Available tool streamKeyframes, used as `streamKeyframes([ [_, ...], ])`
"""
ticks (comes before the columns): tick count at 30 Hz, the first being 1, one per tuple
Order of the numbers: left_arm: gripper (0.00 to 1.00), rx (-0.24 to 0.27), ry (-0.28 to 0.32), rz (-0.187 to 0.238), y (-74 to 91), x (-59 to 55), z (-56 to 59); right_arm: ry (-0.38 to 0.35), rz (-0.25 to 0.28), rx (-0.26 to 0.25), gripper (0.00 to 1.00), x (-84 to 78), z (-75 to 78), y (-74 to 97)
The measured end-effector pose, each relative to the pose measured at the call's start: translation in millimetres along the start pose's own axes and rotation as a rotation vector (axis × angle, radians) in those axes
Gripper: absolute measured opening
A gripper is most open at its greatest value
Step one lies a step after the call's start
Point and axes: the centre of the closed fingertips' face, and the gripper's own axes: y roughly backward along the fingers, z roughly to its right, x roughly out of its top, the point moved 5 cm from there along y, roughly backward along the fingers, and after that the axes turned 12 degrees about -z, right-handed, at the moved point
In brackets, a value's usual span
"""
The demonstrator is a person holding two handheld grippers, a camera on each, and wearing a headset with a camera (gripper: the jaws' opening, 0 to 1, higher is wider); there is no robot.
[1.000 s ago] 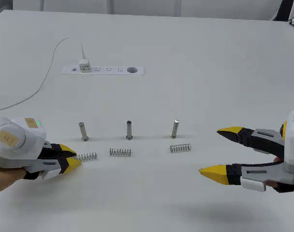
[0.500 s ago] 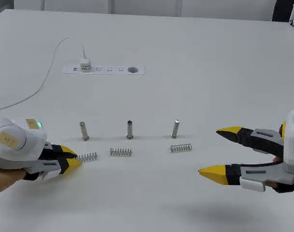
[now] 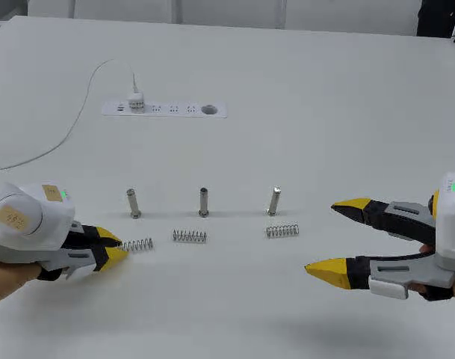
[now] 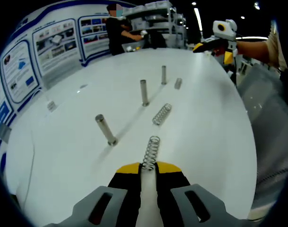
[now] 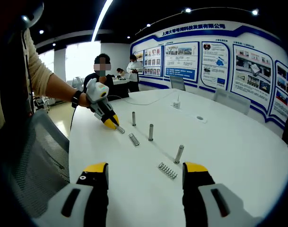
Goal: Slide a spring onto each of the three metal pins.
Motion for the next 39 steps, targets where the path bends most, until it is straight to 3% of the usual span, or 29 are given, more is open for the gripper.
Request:
streamKeyframes([
  [7, 0.1, -0.012, -0.011, 0.007, 2.3, 3.3, 6.3, 0.006, -0.005, 0.011, 0.62, 0.2, -2.5, -2.0],
  [22, 0.1, -0.035, -0.053, 0.056, 7.2, 24.2, 24.3, 0.051, -0.012, 0.065, 0.55, 13.9, -11.5, -18.4],
  [39, 0.1, -0.047, -0.082, 0.097, 11.2, 40.3, 38.6, 0.108, -0.039, 0.196, 0.45, 30.2, -27.6, -68.7],
])
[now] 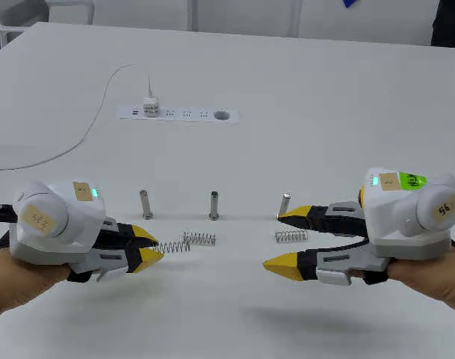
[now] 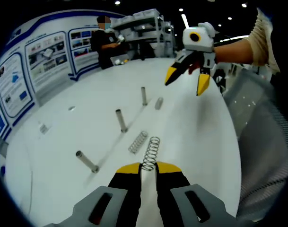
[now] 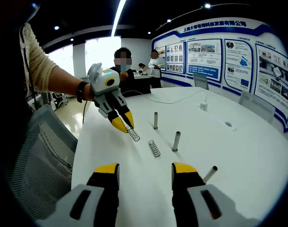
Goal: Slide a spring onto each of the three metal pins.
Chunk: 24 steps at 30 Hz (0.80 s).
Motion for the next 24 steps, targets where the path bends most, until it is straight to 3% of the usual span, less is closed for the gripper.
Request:
streamKeyframes([
  [9, 0.1, -0.016, -0.019, 0.019, -2.4, 9.3, 7.6, 0.008, -0.006, 0.052, 0.4, 5.9, -7.7, -23.7],
  [24, 0.1, -0.057, -0.054, 0.075, -4.5, 32.4, 24.6, 0.01, 0.004, 0.098, 0.33, 16.8, -13.7, -39.5],
])
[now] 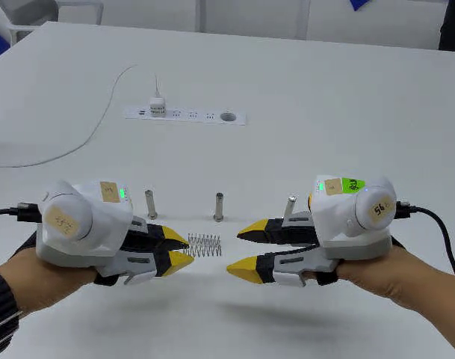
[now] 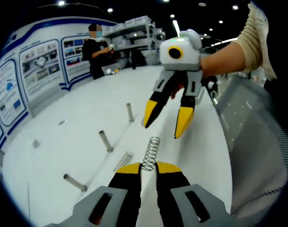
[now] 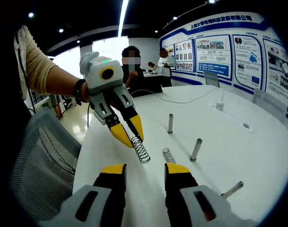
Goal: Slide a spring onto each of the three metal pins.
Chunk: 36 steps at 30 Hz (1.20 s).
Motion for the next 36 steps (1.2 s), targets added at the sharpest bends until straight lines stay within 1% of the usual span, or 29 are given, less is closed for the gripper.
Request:
streamKeyframes([
  [10, 0.1, -0.022, -0.032, 0.008, -2.7, 7.0, 5.7, 0.036, 0.0, 0.023, 0.25, 5.2, -5.2, -0.4],
  [15, 0.1, -0.028, -0.041, 0.007, -3.1, 9.9, 7.4, 0.058, -0.007, 0.034, 0.21, 5.4, -8.2, -0.4],
  [24, 0.1, -0.042, -0.052, 0.011, -2.3, 15.1, 11.1, 0.093, -0.02, 0.039, 0.13, 4.6, -10.2, -0.7],
  [36, 0.1, -0.064, -0.037, 0.028, 1.5, 22.6, 13.9, 0.119, -0.035, 0.042, 0.13, 1.6, -11.1, 0.0],
])
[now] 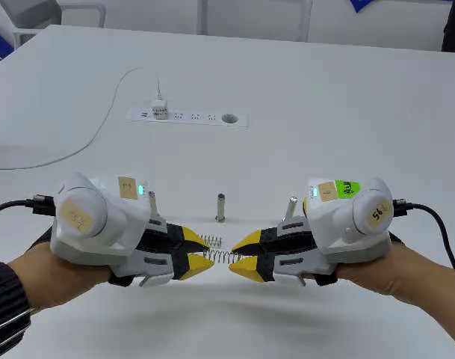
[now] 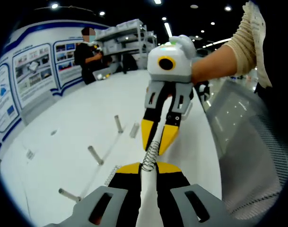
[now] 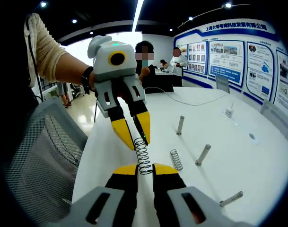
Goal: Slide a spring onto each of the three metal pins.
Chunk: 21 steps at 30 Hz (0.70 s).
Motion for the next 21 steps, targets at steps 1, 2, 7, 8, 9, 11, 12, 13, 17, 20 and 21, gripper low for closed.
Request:
streamKeyframes([
  [1, 0.1, -0.005, 0.005, 0.005, 0.6, 1.1, 0.6, 0.003, -0.002, 0.001, 0.13, -0.5, -0.1, 0.2],
  [2, 0.1, -0.005, 0.006, 0.006, 0.9, 1.4, 0.7, 0.008, 0.0, 0.0, 0.13, -0.4, -0.5, 0.3],
  [7, 0.1, -0.015, 0.008, 0.024, 3.4, 7.8, 3.1, 0.02, -0.005, 0.001, 0.12, -1.2, -0.7, 0.7],
  [8, 0.1, -0.016, 0.008, 0.028, 3.9, 9.2, 3.5, 0.022, -0.005, 0.001, 0.12, -1.4, -0.7, 0.7],
  [9, 0.1, -0.02, 0.014, 0.044, 4.5, 12.3, 3.8, 0.021, -0.006, 0.002, 0.12, -1.9, -0.9, 0.7],
  [11, 0.1, -0.023, 0.021, 0.059, 5.4, 16.2, 4.1, 0.02, -0.003, 0.002, 0.12, -2.0, -0.8, 0.9],
  [12, 0.1, -0.026, 0.025, 0.063, 5.6, 17.2, 4.3, 0.02, -0.002, 0.002, 0.12, -2.0, -0.8, 0.9],
  [13, 0.1, -0.025, 0.024, 0.067, 5.5, 18.5, 4.3, 0.018, 0.0, 0.001, 0.12, -1.7, -0.6, 1.0],
  [17, 0.1, -0.029, 0.036, 0.096, 6.1, 25.2, 4.5, 0.009, 0.007, 0.001, 0.12, -1.0, -0.3, 0.7],
  [20, 0.1, -0.034, 0.046, 0.117, 6.8, 30.0, 4.9, -0.002, 0.016, 0.003, 0.12, 0.2, -0.8, 0.1],
  [21, 0.1, -0.033, 0.047, 0.123, 7.0, 31.4, 4.7, -0.001, 0.018, 0.002, 0.12, 0.9, -0.8, -0.5],
])
